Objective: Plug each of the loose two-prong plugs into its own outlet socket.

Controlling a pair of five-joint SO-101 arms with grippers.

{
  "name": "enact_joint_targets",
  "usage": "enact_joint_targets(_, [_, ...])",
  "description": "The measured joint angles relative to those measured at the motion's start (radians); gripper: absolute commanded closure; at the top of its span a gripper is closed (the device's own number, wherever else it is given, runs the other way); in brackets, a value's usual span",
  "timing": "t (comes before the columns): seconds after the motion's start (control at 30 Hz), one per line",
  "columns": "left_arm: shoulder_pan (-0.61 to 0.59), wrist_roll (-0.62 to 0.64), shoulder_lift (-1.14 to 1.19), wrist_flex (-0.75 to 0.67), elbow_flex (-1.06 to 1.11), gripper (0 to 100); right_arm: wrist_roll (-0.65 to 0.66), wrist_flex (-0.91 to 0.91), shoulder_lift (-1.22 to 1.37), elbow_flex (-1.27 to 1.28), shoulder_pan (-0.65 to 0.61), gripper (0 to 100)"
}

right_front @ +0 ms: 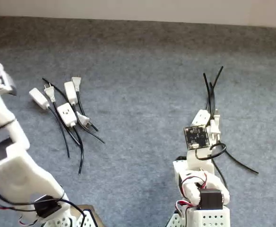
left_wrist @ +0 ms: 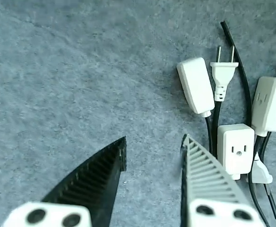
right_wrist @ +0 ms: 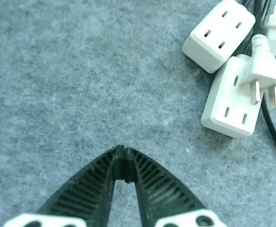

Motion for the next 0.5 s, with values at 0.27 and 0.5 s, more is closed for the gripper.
enact_joint_targets(0.27, [0.094, 0.071, 0.158, -0.084, -0.002, 80, 0.000, 0.000, 0.000, 0.000, 0.000, 99.2])
enact_joint_targets(0.5, [0.095, 0.118, 0.278, -0.215, -0.002, 80, 0.000, 0.000, 0.000, 0.000, 0.000, 99.2])
